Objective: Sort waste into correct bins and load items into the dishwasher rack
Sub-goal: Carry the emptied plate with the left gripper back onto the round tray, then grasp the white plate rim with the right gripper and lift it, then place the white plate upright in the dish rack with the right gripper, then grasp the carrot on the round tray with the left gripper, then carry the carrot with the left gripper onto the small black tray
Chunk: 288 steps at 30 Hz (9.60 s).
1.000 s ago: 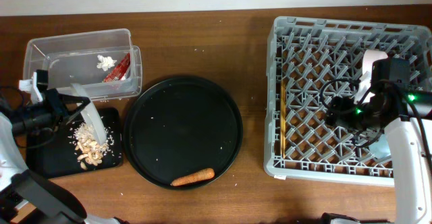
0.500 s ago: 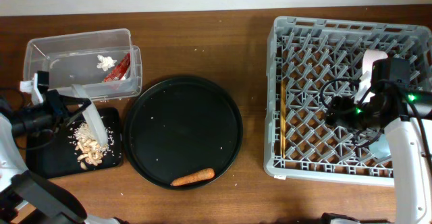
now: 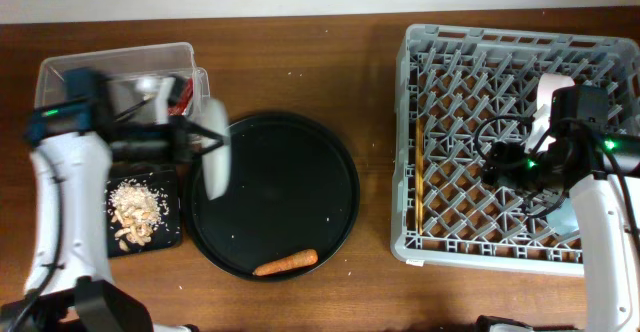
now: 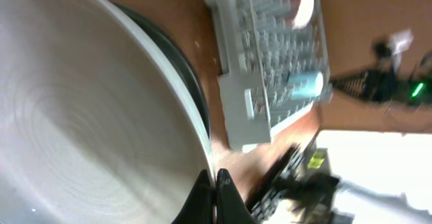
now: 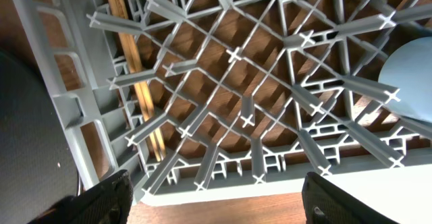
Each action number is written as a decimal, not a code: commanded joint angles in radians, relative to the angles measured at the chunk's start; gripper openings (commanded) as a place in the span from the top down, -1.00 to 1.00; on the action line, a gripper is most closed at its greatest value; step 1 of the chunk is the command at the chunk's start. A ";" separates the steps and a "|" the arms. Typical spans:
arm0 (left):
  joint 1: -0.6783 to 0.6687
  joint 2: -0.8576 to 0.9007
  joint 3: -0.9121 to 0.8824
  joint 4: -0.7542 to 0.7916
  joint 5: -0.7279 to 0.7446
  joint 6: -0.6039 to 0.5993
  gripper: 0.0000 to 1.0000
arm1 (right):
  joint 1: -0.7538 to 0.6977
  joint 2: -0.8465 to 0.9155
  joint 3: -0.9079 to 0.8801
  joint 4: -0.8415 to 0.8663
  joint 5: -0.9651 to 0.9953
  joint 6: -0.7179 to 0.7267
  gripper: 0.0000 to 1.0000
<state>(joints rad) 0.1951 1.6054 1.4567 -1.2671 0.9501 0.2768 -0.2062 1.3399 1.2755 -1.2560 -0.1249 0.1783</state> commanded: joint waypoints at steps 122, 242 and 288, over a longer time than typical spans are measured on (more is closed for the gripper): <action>-0.187 -0.082 0.018 0.065 -0.824 -0.385 -0.98 | 0.586 0.334 0.129 0.269 0.962 0.227 -0.90; -0.650 0.107 -0.511 0.470 -0.861 -0.434 0.99 | 0.049 0.003 0.128 0.021 0.259 0.163 -0.97; 0.343 -0.155 -0.294 0.444 -1.049 -0.579 0.99 | 0.049 0.003 0.128 0.021 0.259 0.163 -0.97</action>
<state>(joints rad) 0.5308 1.4696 1.1732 -0.8284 -0.0944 -0.2890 -0.1543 1.3453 1.4052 -1.2335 0.1360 0.3397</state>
